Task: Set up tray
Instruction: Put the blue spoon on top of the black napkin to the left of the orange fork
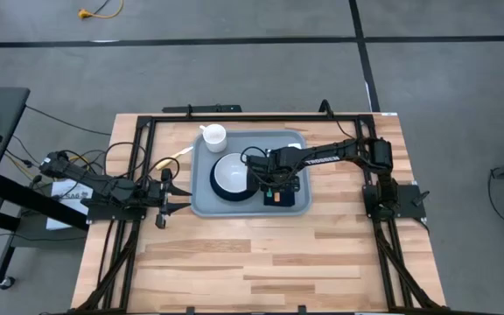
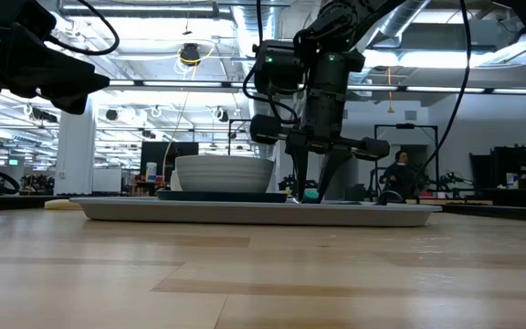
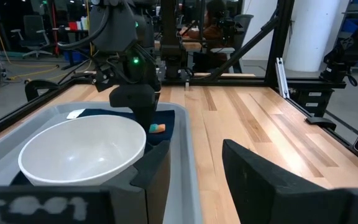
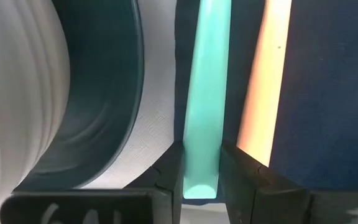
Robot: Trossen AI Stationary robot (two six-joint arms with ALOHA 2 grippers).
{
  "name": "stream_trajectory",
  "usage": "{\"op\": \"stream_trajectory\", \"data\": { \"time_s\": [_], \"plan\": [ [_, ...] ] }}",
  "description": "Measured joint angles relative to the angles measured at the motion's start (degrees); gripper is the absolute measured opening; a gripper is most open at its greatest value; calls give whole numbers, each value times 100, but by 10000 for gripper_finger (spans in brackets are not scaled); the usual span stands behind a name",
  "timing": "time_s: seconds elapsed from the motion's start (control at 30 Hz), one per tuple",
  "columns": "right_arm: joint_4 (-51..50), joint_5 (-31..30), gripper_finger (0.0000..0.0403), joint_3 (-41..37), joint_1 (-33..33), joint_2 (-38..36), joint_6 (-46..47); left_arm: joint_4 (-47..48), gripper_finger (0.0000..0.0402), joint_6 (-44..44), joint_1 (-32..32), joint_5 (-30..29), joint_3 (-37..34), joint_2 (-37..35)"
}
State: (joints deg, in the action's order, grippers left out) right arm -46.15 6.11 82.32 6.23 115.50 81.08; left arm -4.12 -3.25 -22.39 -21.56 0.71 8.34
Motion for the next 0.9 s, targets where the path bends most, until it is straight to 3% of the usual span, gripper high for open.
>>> {"op": "stream_trajectory", "data": {
  "time_s": [0.53,0.9],
  "plan": [
    [-69,31,71,0,-21,0,99,0,135,0,0,-2,0,0],
    [-74,133,147,0,-14,0,9,0,135,0,0,-2,0,0]
  ]
}}
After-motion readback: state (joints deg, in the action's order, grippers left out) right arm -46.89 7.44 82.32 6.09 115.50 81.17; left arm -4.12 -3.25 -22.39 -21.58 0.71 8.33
